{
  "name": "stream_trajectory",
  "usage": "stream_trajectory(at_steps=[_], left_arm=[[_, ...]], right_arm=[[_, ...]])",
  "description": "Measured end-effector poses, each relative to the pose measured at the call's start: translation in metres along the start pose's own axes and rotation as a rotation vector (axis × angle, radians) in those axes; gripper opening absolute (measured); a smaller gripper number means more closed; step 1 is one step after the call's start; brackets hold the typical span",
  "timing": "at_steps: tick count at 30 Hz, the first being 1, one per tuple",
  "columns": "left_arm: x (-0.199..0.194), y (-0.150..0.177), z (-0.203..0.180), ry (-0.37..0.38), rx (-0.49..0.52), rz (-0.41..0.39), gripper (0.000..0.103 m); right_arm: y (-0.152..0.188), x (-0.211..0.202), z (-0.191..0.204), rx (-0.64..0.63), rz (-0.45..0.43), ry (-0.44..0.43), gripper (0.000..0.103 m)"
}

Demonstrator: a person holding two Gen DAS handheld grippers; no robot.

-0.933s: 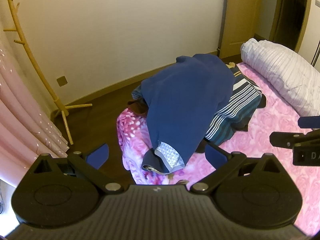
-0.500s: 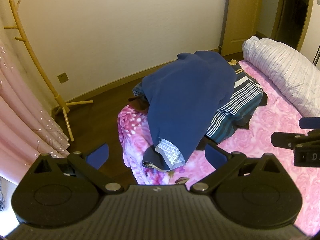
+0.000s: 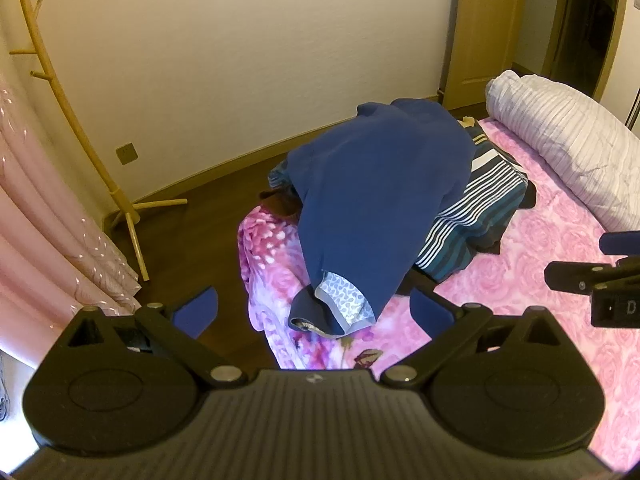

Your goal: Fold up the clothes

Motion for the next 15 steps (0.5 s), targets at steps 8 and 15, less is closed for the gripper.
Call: stream_trajectory(at_steps=[8,15], left_arm=[[-0.0015,0.0003,-0.0006,0.004,0.006,0.002,0.101],[-0.0022,0.0035,-0.0024,0.002,0.009,0.005,0.101]], right_arm=[[-0.0002,-0.0014,-0.0002,0.004,-0.001,0.001,0.082],[0.0006,-0.0026,-0.002,0.006,0.0,-0.001,0.082]])
Point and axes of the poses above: each gripper's, at about its wrist camera, not at the fingertips, and x roughly the way its jaws point, z to its left, y to its underside, the point moved 1 cm from there along x, roughly the way its jaws point, and after that the axes turned 12 degrees about -x, right-handed, at the moved point
